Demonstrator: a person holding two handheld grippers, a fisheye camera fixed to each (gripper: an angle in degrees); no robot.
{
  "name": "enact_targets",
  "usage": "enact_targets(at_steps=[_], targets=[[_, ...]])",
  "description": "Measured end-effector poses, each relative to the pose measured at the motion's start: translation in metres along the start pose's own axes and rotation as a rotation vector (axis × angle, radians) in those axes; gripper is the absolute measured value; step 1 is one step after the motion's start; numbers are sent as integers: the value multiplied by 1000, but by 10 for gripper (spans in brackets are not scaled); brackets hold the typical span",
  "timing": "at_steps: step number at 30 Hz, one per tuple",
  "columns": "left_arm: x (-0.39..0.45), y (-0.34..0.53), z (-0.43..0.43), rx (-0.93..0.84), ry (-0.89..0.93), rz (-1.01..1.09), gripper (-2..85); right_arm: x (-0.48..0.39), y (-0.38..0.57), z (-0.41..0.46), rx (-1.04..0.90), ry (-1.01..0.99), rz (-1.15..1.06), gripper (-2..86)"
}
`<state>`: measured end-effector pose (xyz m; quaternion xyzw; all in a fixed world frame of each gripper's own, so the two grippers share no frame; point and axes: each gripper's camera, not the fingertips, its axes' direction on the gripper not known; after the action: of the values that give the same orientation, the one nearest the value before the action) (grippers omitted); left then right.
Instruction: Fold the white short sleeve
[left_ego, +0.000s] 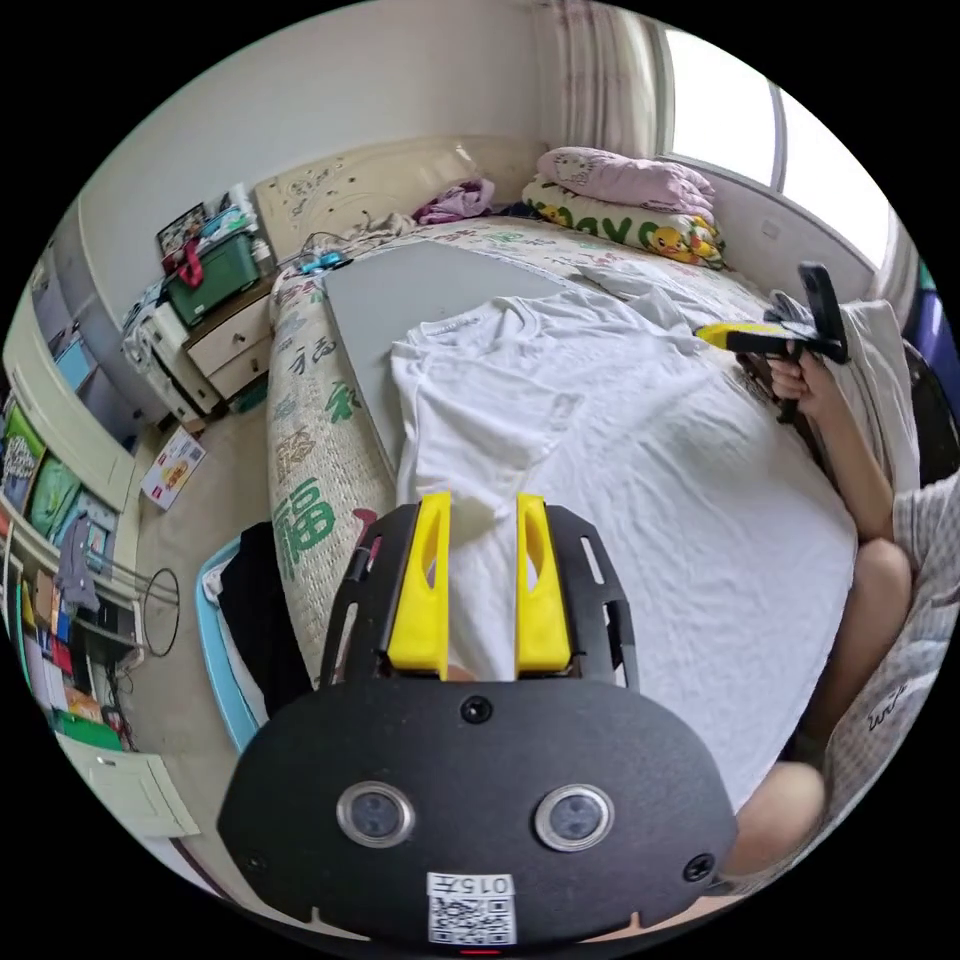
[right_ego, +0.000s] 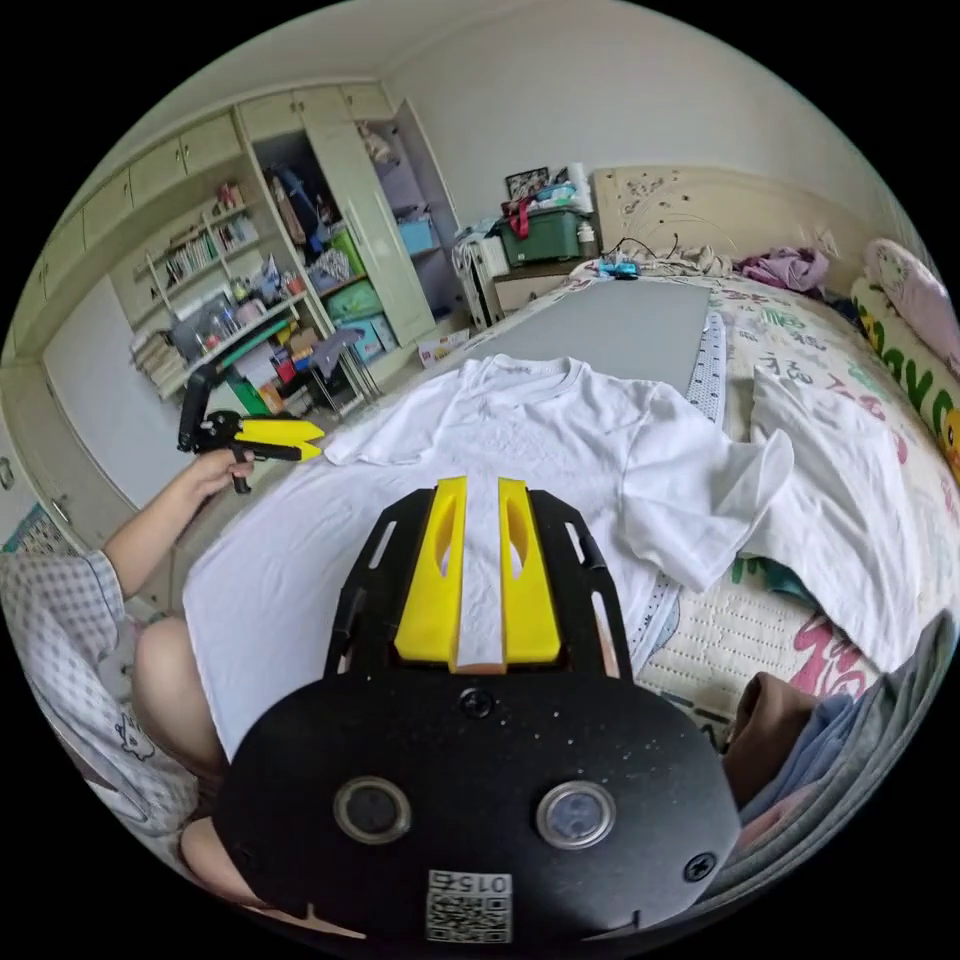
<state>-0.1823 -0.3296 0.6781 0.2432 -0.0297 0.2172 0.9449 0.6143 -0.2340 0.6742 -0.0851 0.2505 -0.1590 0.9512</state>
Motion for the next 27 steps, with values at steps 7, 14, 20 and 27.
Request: enact_targets(at_steps=[7,14,20,27], targets=[[-23,-3,3,72,204,235,87,-55,-60,80,-178,64,-24,89],[-37,20,-16,130,169,239,31,-81,-96,185,-394,48,35,74],[-74,29,-47,219,218,146,2,-114,-107,200,-411,156,-23,-4],[-148,57,-94,411,263,-120,-7,-171,-182,206,-238,263,-103,-8]])
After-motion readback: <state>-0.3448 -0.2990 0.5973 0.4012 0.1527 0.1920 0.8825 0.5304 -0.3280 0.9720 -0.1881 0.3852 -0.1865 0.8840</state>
